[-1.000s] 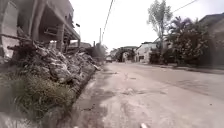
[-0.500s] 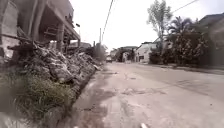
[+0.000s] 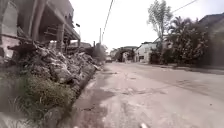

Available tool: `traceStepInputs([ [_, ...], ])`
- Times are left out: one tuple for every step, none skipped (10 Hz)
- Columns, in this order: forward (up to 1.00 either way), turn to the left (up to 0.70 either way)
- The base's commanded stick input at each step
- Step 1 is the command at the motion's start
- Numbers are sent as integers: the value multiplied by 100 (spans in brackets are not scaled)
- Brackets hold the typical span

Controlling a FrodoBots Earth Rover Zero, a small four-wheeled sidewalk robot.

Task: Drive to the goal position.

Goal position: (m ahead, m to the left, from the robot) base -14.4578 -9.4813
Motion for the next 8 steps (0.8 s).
traceStepInputs([
  [4,0],
  [5,0],
  [4,0],
  [4,0],
  [5,0],
  [5,0],
  [4,0],
  [5,0],
])
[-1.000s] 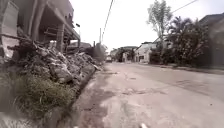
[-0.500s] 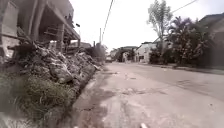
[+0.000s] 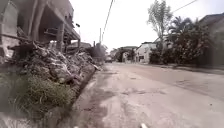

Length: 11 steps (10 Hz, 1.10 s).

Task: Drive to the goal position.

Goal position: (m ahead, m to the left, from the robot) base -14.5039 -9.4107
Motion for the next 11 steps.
traceStepInputs([
  [4,0],
  [4,0],
  [4,0],
  [5,0],
  [4,0],
  [4,0],
  [5,0],
  [4,0],
  [4,0],
  [4,0],
  [4,0],
])
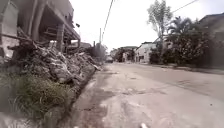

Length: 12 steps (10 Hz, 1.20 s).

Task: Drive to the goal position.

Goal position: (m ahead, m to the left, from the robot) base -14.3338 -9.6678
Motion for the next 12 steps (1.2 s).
traceStepInputs([
  [4,0],
  [4,0],
  [4,0],
  [4,0],
  [5,0],
  [4,0],
  [4,0],
  [4,0],
  [5,0],
  [4,0],
  [4,0],
  [4,0],
])
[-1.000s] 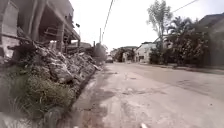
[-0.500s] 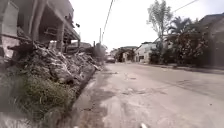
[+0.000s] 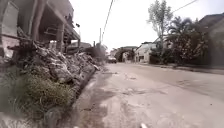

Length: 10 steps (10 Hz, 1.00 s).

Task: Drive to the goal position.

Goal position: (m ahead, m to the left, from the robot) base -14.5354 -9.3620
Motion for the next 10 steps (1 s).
traceStepInputs([
  [4,0],
  [4,0],
  [4,0],
  [5,0],
  [4,0],
  [4,0],
  [5,0],
  [4,0],
  [5,0],
  [4,0],
])
